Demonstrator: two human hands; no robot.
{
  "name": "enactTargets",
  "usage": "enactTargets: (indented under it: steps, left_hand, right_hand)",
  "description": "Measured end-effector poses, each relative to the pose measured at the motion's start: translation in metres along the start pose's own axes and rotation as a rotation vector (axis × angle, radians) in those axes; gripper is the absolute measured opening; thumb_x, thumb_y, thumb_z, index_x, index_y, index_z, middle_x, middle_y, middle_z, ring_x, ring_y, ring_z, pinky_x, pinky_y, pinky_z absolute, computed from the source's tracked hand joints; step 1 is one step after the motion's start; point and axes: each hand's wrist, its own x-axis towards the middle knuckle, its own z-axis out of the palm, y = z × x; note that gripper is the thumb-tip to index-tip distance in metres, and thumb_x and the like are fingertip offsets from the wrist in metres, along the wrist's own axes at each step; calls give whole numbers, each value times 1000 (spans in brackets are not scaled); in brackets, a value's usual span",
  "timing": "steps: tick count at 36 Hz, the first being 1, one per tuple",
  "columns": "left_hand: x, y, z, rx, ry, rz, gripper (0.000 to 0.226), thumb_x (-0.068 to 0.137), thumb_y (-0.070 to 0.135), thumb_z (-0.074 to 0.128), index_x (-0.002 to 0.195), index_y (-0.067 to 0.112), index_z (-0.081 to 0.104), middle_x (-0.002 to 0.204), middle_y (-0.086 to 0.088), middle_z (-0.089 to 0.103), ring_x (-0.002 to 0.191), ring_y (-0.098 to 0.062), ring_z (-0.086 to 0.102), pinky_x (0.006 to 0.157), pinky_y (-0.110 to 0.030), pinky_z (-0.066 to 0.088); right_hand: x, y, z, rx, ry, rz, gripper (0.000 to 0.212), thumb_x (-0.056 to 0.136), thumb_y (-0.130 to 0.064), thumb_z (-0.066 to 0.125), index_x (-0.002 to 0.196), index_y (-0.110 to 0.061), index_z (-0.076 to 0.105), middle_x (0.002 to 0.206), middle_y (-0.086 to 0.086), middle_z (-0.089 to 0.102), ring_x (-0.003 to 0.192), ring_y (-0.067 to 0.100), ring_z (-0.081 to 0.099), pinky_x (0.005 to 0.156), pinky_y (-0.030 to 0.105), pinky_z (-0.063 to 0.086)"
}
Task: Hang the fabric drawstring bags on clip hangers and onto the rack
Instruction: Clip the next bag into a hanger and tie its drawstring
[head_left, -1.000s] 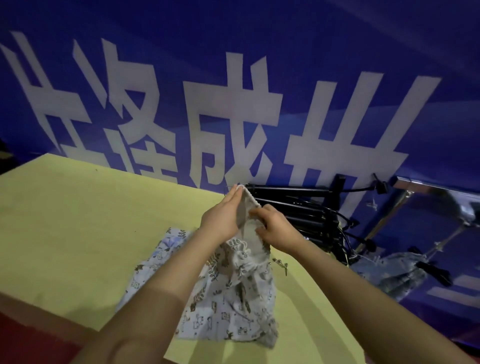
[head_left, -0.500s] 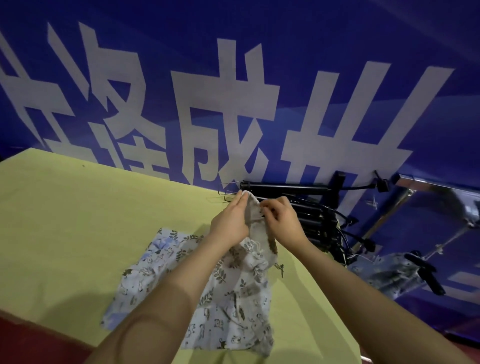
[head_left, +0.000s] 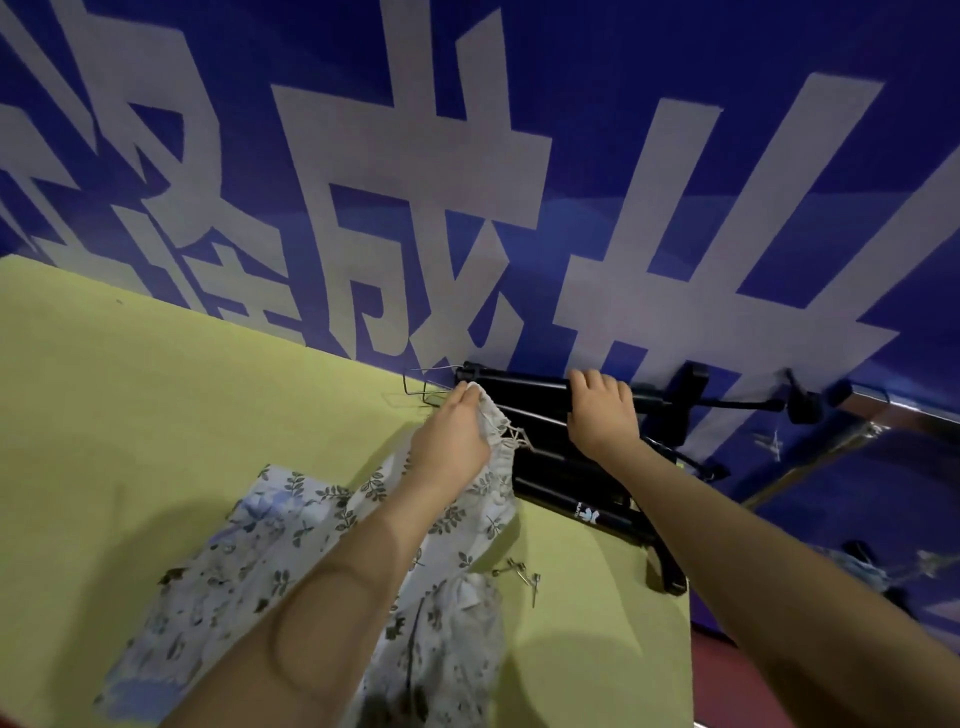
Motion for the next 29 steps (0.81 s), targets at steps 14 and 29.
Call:
enactTargets:
  steps: [14,29]
  left_hand:
    - [11,-12,13,-16,16,11,57,89,5,46,143,15,35,152,3,30,128,-21,44,89,-35,49]
    - [-32,-5,-18,-25,88,42,34,90,7,46,124,10,51,126,-6,47,93,-28,57,66,-34,44]
  right_hand:
    - [22,8,9,-400,-66,-146,48,87,-15,59,130,-8,38,129,14,43,116,30,44,96,34,37]
    - [-29,-25,-63,-236,122,-63,46,75,-23,75,110,-2,53,112,19,51,95,37,52,69,39,48]
